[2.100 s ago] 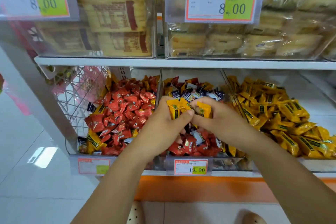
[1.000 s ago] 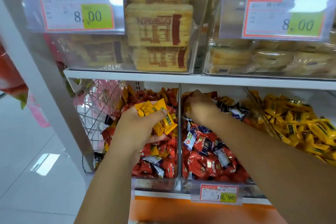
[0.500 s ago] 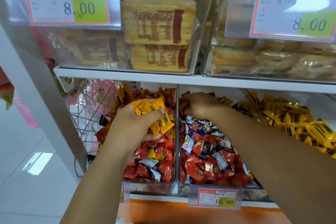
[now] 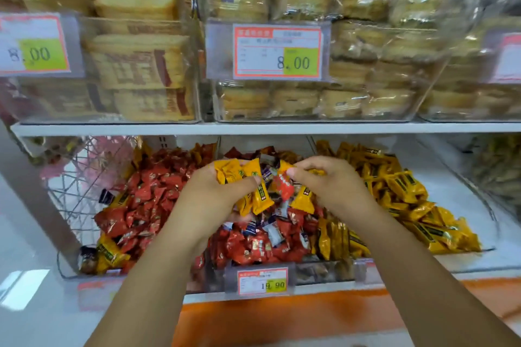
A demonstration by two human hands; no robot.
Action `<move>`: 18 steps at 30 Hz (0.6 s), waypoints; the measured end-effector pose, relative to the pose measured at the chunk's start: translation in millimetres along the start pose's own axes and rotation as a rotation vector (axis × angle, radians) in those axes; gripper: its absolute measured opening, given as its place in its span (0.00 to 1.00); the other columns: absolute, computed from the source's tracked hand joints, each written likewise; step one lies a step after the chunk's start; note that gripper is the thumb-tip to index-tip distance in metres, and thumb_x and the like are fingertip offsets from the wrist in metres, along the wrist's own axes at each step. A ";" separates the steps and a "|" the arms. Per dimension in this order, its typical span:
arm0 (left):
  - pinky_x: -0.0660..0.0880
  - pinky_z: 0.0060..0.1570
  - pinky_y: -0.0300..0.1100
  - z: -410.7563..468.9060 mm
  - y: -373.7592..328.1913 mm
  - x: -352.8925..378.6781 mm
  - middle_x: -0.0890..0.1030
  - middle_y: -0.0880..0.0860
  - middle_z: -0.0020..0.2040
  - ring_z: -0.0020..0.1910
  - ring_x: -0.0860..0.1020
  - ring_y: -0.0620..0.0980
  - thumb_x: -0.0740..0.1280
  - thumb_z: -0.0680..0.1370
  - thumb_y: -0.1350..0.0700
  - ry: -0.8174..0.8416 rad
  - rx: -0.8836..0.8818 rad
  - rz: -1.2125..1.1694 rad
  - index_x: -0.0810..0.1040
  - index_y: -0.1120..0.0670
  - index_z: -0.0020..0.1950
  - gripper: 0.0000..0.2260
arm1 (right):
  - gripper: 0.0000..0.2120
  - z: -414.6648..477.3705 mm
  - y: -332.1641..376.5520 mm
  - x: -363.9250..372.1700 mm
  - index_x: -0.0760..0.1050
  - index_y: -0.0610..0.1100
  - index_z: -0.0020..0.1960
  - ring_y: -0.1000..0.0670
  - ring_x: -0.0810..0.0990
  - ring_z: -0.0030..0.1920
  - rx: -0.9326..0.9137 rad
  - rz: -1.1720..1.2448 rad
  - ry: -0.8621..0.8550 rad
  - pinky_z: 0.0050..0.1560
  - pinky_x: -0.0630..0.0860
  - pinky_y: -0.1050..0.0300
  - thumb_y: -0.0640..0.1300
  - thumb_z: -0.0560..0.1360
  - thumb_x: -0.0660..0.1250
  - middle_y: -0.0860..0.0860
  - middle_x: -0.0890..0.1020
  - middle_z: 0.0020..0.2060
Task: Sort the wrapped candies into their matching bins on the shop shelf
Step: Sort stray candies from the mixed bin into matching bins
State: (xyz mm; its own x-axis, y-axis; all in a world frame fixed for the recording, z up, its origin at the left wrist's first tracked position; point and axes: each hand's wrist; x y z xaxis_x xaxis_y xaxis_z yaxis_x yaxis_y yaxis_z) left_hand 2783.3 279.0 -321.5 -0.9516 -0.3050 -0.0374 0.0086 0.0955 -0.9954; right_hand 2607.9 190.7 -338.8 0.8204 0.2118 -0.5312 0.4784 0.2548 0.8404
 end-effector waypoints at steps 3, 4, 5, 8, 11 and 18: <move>0.81 0.32 0.44 0.4 -1.7 28.1 0.81 0.54 0.34 0.31 0.79 0.49 0.72 0.74 0.58 -0.042 0.007 0.007 0.81 0.54 0.50 0.06 | 0.12 -9.3 -17.9 -10.8 0.78 0.45 0.40 0.62 0.72 0.27 0.048 0.088 -0.085 0.32 0.63 0.63 0.54 0.72 0.71 0.62 0.73 0.23; 0.81 0.32 0.44 2.0 -1.3 34.9 0.81 0.54 0.33 0.31 0.79 0.49 0.72 0.74 0.58 -0.060 0.007 0.010 0.81 0.55 0.50 0.06 | 0.13 -10.3 -22.2 -14.0 0.77 0.45 0.39 0.60 0.70 0.26 0.045 0.091 -0.111 0.31 0.64 0.62 0.54 0.72 0.71 0.60 0.72 0.24; 0.81 0.32 0.44 3.4 -1.0 41.4 0.80 0.54 0.33 0.31 0.79 0.49 0.72 0.74 0.58 -0.072 0.009 0.011 0.80 0.57 0.50 0.07 | 0.12 -10.7 -25.1 -17.9 0.77 0.45 0.40 0.59 0.70 0.26 0.046 0.091 -0.136 0.30 0.65 0.62 0.54 0.72 0.71 0.58 0.72 0.25; 0.80 0.32 0.43 10.9 -2.9 68.1 0.78 0.56 0.34 0.32 0.78 0.49 0.72 0.75 0.57 -0.055 0.019 0.027 0.78 0.62 0.49 0.09 | 0.09 -8.7 -36.3 -41.2 0.78 0.48 0.42 0.55 0.74 0.24 0.064 0.117 -0.262 0.26 0.69 0.66 0.53 0.74 0.70 0.54 0.76 0.28; 0.82 0.38 0.48 25.9 -12.6 114.6 0.72 0.50 0.26 0.30 0.74 0.47 0.73 0.73 0.55 0.069 0.054 0.105 0.76 0.55 0.32 0.12 | 0.07 0.3 -60.8 -74.2 0.75 0.54 0.39 0.47 0.81 0.37 0.057 0.083 -0.520 0.36 0.76 0.56 0.52 0.75 0.68 0.45 0.81 0.39; 0.66 0.60 0.42 64.6 -42.9 195.5 0.68 0.60 0.72 0.68 0.69 0.57 0.52 0.81 0.40 0.332 0.110 0.987 0.65 0.53 0.74 0.26 | 0.17 2.5 -103.5 -123.5 0.69 0.54 0.70 0.52 0.75 0.51 0.117 -0.148 -0.283 0.49 0.69 0.64 0.46 0.82 0.57 0.52 0.73 0.59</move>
State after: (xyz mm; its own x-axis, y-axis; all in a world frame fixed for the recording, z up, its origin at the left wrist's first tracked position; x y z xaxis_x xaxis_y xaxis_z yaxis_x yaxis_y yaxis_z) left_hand 2616.8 154.1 -291.8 -0.5428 0.1382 -0.8284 0.8397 0.0684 -0.5387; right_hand 2457.8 135.8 -359.9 0.7859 -0.0939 -0.6112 0.6181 0.1496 0.7717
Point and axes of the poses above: each hand's wrist, its own z-axis towards the middle knuckle, its own x-axis out of the palm, y = z × x
